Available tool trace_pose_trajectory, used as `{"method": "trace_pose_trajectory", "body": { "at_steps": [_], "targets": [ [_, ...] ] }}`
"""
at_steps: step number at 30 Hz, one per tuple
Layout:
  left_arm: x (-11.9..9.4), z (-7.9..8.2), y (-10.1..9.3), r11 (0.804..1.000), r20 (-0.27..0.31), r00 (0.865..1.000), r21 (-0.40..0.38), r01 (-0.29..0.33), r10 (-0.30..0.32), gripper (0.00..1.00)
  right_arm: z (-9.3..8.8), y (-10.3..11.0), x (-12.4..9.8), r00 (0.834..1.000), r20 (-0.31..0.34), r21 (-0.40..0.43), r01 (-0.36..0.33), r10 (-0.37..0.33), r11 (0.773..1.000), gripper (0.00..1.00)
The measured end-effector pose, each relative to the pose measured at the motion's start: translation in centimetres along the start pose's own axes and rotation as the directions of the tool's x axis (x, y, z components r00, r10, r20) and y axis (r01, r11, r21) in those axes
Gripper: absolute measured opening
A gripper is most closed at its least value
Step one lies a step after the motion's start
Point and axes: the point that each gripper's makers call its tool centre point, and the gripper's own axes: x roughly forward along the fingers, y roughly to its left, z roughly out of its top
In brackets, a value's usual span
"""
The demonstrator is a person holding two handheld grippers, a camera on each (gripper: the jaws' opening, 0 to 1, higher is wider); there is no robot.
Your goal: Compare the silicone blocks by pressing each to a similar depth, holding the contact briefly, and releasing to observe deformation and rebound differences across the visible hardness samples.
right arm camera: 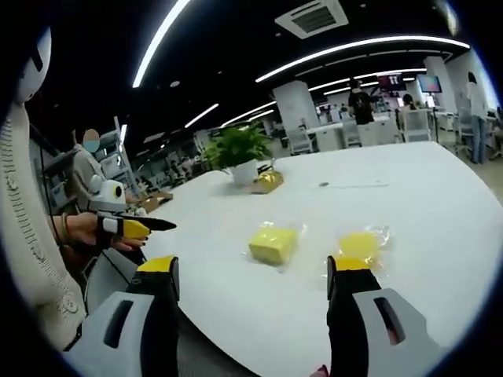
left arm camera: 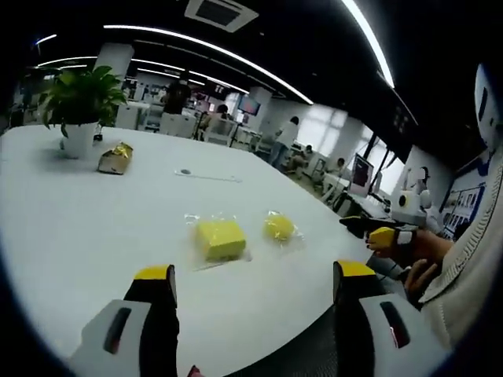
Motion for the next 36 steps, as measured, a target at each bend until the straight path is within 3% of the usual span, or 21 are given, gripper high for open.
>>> {"method": "trace_pose_trajectory", "body": {
  "at_steps": [10, 20, 36],
  "targets": [
    [-0.8, 1.0, -0.4, 1.0, 0.035, 0.999, 0.023, 0.006, -0.007, 0.81, -0.4, 1.4, -0.1, 1.0, -0.001, -0.012, -0.001, 0.001, 1.0, 0.73],
    [-1.3, -0.3, -0.6, 0.999, 0.013, 0.999, 0.012, 0.031, -0.031, 0.79, -0.8, 2.7, -0.6, 1.0, -0.026, -0.042, 0.003, -0.004, 0.999, 0.76],
    [-1.6, 0.0, 0.2, 0.999, 0.03, 0.999, 0.027, 0.03, -0.031, 0.8, -0.5, 2.3, -1.0, 0.999, -0.011, -0.036, 0.032, -0.033, 0.999, 0.74]
  ]
}}
